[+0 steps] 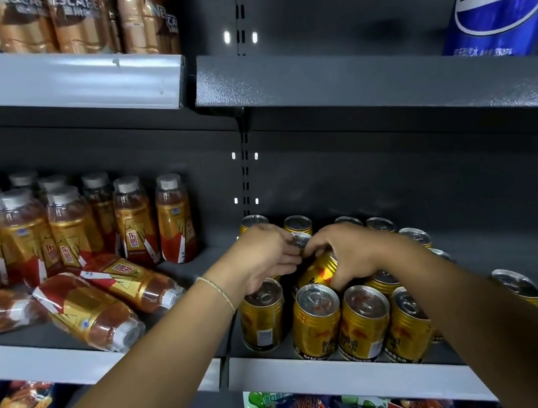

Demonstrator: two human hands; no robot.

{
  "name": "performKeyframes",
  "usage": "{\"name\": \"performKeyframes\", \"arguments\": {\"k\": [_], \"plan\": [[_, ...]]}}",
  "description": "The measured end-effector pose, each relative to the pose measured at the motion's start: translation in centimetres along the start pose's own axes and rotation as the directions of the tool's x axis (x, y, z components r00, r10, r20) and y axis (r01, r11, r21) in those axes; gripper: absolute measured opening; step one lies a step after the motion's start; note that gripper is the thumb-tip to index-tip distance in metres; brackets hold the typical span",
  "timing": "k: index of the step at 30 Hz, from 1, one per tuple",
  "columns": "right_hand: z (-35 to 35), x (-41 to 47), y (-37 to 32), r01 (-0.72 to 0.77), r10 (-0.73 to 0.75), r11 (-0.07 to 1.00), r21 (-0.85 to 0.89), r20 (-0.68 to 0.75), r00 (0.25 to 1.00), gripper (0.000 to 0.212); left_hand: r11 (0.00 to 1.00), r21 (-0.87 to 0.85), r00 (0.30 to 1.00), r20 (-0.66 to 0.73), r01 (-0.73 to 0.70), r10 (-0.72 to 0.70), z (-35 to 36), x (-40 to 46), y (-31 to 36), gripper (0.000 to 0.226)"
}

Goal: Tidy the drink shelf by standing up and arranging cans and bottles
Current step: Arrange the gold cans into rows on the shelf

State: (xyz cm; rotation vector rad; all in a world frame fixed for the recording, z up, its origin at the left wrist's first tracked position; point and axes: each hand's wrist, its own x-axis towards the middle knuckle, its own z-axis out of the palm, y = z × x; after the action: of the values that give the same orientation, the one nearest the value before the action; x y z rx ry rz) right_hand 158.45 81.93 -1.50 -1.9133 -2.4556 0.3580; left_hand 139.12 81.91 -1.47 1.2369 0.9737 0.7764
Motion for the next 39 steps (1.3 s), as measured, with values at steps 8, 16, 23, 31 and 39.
{"name": "performKeyframes", "arguments": {"k": [8,16,23,31,39], "plan": [[0.1,-0.9,0.6,0.001,0.025,0.982,0.187,-0.136,0.990,0.085,0.999,-0.034,0.999,-0.037,-0.036,0.035,-0.8,0.2,-0.2,0.026],[1.3,-1.1,0.7,-0.040,0.090,0.977,0.209,-0.239,0.967,0.087,0.753,0.553,0.897,-0.019,-0.358,0.441,-1.8,1.2,-2.0,0.032],[3.0,-0.6,0.4,-0.093,0.160,0.974,0.207,-0.336,0.928,0.075,0.311,0.857,0.853,0.241,-0.411,0.464,-1.5,1.2,-3.6,0.033],[2.8,-2.8,0.8,-0.066,0.229,0.918,0.390,-0.387,0.893,0.046,0.158,0.932,0.888,0.247,-0.327,0.387,-1.1,0.9,-4.3,0.037],[2.0,-8.7,1.4,0.028,0.438,0.764,0.644,-0.550,0.711,0.015,0.251,0.956,0.937,0.056,-0.150,0.345,-1.6,0.5,-5.5,0.063]]}}
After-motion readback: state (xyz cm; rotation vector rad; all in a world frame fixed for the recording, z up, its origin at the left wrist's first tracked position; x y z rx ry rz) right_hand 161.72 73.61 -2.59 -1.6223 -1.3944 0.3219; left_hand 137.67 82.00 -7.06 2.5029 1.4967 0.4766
